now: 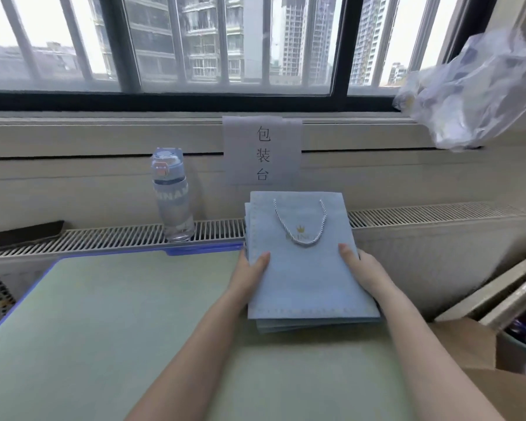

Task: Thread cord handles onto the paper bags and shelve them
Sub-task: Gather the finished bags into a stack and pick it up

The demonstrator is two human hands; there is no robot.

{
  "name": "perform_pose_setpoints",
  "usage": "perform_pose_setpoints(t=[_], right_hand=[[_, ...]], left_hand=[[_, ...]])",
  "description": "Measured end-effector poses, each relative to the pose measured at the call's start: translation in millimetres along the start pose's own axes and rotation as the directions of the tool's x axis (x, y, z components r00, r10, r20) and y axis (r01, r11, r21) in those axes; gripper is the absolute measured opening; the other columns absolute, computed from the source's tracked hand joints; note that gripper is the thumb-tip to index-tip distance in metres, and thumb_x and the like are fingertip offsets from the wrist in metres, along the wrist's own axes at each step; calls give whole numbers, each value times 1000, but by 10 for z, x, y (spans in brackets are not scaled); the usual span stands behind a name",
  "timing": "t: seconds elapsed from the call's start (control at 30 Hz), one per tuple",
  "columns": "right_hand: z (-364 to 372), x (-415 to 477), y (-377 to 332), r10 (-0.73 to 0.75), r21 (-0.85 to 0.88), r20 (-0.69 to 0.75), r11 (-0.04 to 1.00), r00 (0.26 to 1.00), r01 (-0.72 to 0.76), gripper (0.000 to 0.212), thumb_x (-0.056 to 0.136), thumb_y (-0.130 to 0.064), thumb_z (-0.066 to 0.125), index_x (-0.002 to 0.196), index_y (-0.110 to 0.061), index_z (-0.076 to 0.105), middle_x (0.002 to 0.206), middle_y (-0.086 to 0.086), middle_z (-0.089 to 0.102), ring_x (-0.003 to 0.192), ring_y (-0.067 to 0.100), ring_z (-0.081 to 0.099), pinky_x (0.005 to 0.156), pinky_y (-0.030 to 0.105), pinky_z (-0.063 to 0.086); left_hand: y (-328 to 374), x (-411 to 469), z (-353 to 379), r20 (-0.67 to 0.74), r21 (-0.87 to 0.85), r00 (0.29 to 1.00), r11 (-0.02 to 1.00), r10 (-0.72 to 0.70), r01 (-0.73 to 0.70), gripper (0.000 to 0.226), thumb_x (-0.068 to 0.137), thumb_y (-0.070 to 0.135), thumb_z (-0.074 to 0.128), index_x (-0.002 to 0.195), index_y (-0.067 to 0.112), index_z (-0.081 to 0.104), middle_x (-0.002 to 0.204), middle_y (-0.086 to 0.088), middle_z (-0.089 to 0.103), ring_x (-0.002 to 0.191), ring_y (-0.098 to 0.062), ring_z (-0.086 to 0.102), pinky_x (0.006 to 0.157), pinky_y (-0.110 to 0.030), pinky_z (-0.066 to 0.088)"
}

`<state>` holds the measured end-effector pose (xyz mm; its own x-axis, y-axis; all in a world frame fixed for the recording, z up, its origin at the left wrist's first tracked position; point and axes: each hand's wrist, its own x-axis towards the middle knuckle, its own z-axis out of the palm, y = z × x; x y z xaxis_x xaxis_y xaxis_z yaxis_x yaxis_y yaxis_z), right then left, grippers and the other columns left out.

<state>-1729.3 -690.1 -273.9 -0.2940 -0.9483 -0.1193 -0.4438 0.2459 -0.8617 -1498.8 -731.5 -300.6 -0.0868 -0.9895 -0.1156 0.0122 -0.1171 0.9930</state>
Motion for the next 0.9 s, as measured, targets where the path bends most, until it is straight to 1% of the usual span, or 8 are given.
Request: perform_pose_setpoints(t=[0.13, 0.27, 0.4, 0.47, 0.63, 0.77, 0.83, 0.9], right_hand=[[-52, 7, 74, -25, 124, 71, 992, 997, 16, 49, 84, -59, 57, 121, -27, 54, 109, -4, 67, 94, 18, 67, 87, 41, 53], [-56, -73, 29, -29, 235, 159, 972, 987, -9, 43, 86, -47, 60, 121, -23, 53, 107, -1, 68, 90, 17, 69, 73, 33, 55], [7, -202, 29, -23, 246, 145, 969, 989, -13, 45, 85, -46, 63, 121, -21, 53, 108, 1, 69, 92, 20, 69, 81, 38, 56], [78, -301, 36, -8, 263, 124, 965, 992, -25, 45, 85, -45, 64, 121, -21, 54, 108, 1, 69, 92, 20, 68, 85, 39, 55], [251, -645, 33, -17, 340, 89, 940, 996, -15, 45, 87, -38, 65, 122, -13, 53, 109, 4, 68, 92, 20, 68, 80, 35, 55], [397, -987, 13, -40, 380, 88, 925, 995, 3, 39, 86, -32, 67, 117, -11, 57, 103, 4, 69, 90, 22, 69, 81, 38, 55], [474, -1145, 33, -21, 409, 96, 913, 995, -20, 43, 82, -31, 71, 117, -9, 58, 106, 7, 70, 90, 25, 69, 85, 41, 55], [545, -1314, 23, -11, 465, 137, 884, 991, -55, 47, 79, -29, 75, 117, -6, 58, 106, 10, 71, 90, 26, 70, 80, 40, 56]], left_hand=[[19, -72, -5, -7, -24, 1000, 999, -21, 21, 37, 95, 22, 56, 129, 9, 48, 120, -12, 63, 103, -30, 64, 91, -46, 51], [93, -149, -95, 38, 11, 998, 999, -52, 52, 25, 97, 26, 54, 117, 12, 55, 111, -8, 66, 95, -26, 66, 82, -38, 54], [118, -222, -228, 75, 45, 995, 997, -61, 58, 35, 96, 30, 55, 124, 11, 56, 108, -6, 68, 86, -19, 69, 64, -28, 55], [124, -305, -296, 83, 34, 994, 997, -65, 62, 33, 96, 29, 55, 124, 11, 56, 104, -4, 69, 82, -17, 69, 59, -24, 54], [153, -658, -475, 102, 21, 992, 997, -72, 71, 29, 97, 24, 53, 124, 13, 54, 98, -3, 68, 79, -16, 68, 57, -23, 54], [119, -994, -687, 100, 20, 992, 997, -77, 76, 27, 97, 22, 52, 122, 11, 54, 93, -1, 67, 74, -13, 67, 53, -20, 53], [95, -1182, -803, 92, 29, 994, 998, -55, 52, 23, 97, 20, 52, 119, 12, 55, 90, 1, 67, 71, -11, 66, 52, -19, 53], [64, -1363, -944, 88, 34, 995, 998, -54, 52, 26, 97, 21, 52, 122, 11, 55, 93, 1, 67, 75, -13, 67, 55, -20, 54]])
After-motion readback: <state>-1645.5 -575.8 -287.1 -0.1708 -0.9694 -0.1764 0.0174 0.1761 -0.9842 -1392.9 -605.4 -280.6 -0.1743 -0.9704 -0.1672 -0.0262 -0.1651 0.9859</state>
